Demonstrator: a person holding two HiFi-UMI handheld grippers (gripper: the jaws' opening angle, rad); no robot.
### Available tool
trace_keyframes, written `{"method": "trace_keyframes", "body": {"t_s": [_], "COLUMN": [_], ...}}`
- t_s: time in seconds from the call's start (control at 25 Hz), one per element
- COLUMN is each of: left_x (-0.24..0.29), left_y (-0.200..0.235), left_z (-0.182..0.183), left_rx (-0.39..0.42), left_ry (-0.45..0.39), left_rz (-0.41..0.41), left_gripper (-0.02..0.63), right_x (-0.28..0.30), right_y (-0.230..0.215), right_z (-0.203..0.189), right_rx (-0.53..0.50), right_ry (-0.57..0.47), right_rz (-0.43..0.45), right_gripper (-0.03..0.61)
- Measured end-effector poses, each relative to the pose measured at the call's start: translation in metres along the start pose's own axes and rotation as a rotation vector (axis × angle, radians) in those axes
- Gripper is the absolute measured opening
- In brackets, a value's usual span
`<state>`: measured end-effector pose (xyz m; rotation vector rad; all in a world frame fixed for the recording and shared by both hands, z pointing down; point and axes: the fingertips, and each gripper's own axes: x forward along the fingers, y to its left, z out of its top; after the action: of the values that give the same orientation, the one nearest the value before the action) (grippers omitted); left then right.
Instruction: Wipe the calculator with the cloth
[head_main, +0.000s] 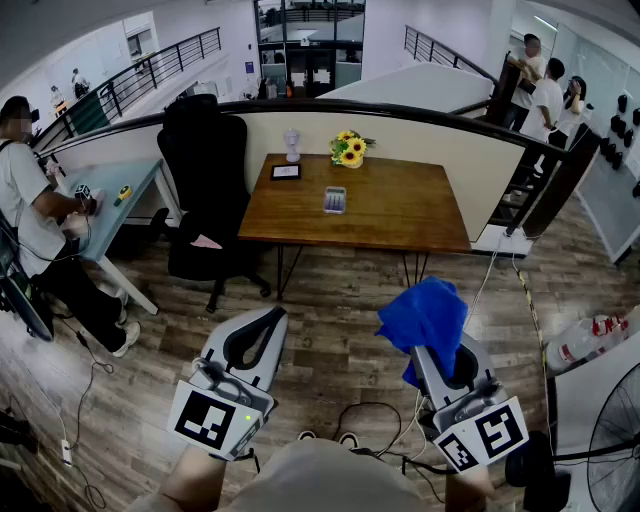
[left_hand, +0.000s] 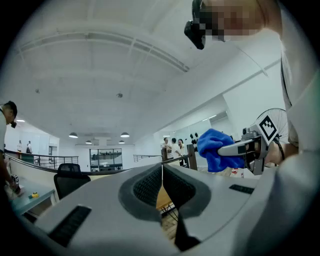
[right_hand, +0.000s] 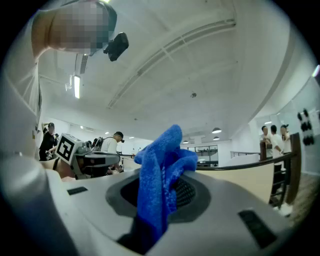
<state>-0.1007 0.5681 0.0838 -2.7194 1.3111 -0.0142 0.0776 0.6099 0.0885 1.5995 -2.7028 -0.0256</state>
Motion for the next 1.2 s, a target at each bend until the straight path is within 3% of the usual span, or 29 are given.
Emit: {"method": "trace_keyframes", "body": {"t_s": [0.52, 1.2], "left_x": [0.018, 0.039], "left_y": [-0.041, -0.099], "left_z": [-0.003, -0.018], "left_rx": [0.018, 0.012], "left_ry": [0.042, 0.078], "left_rz": [0.0, 0.013], "left_gripper": [0.011, 0.011], "right_x": [-0.025, -0.052], "right_y": [-0.033, -0.069], "right_z": [0.001, -0.033], "right_rx": [0.055, 0.068], "right_ry": [-0.035, 0.024], "right_rz": [0.013, 0.048], "right_gripper": [0.098, 0.1]}}
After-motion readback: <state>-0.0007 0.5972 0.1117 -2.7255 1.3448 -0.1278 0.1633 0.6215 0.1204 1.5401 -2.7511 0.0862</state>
